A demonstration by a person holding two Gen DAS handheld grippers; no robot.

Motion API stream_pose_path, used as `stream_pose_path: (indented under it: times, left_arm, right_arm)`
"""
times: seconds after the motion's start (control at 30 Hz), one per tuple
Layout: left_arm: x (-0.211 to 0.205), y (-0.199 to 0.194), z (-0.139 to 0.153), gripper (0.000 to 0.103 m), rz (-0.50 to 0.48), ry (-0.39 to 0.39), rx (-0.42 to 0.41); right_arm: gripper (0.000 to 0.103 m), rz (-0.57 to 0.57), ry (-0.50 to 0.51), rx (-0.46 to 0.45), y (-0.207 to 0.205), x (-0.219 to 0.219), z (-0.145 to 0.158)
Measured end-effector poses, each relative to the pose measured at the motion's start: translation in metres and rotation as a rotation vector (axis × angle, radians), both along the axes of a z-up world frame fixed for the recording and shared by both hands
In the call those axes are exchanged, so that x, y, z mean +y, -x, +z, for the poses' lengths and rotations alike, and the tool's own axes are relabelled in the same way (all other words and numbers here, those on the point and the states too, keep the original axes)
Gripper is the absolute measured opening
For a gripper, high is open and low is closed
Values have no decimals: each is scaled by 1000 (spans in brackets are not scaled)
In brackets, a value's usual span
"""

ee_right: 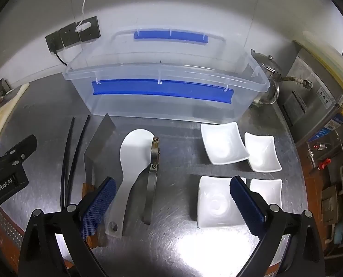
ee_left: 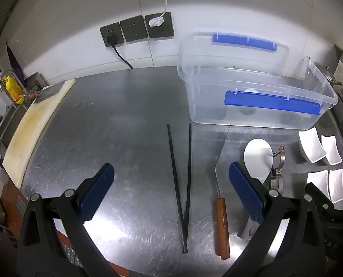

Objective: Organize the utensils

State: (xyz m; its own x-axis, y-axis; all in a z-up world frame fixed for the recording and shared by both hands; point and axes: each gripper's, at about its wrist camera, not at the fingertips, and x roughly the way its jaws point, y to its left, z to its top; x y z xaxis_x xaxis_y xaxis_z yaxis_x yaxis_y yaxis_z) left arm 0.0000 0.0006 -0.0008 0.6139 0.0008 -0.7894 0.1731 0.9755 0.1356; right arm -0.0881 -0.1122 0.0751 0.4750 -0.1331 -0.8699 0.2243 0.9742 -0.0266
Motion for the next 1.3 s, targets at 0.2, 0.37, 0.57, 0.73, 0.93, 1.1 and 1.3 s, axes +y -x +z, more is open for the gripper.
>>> stream_pose_path:
  times: [0.2,0.37,0.57,0.73,0.93,1.1,1.3]
  left_arm:
    - [1,0,-3,96,-10,-8,14]
    - [-2,-3,-11,96,-13,-3,12]
    - [-7,-6,-14,96,-27,-14,13]
    - [-9,-10,-18,96,-30,-29,18]
    - [-9,-14,-21,96,-20,-22,16]
    - [-9,-17,-23,96,-9,-39,18]
    - [-10,-24,-23,96,-20,-67,26]
  right_arm:
    - [98,-9,-3,8,2,2,-4]
    - [98,-15,-1,19,1,3,-6]
    - [98,-19,3,37,0,2,-11]
    - [98,-17,5,53,-2,2,-15]
    - [98,-8,8,54,-8,3,-16]
    - [98,3,9,57,-15,3,-17]
    - [98,-11,8,60,-20,0,-18]
